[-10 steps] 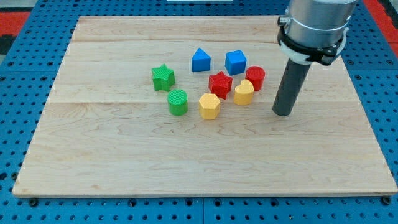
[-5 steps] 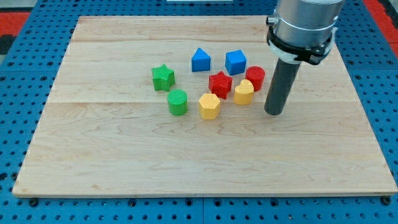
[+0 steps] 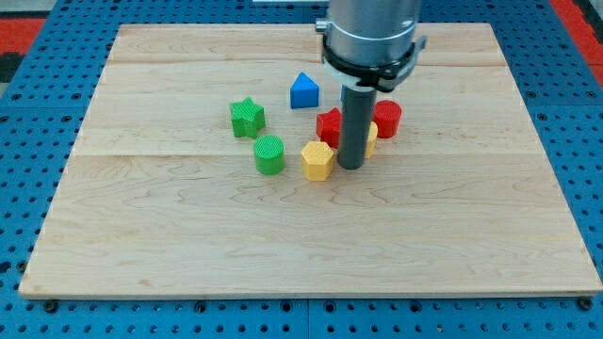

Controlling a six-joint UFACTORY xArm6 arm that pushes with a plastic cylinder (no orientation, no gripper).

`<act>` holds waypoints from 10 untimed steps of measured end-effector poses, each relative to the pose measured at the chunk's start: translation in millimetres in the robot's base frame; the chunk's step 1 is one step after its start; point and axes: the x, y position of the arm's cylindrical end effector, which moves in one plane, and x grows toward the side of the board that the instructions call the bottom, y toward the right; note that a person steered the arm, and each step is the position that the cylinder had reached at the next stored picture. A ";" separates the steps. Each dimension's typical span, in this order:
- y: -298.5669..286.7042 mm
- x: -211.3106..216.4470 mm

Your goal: Push the yellow hexagon to the center left

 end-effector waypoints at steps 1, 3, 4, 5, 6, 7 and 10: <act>-41.8 0.0; -117.0 0.0; -131.4 44.0; -133.2 76.6; -167.0 79.6; -217.5 56.8; -239.6 10.1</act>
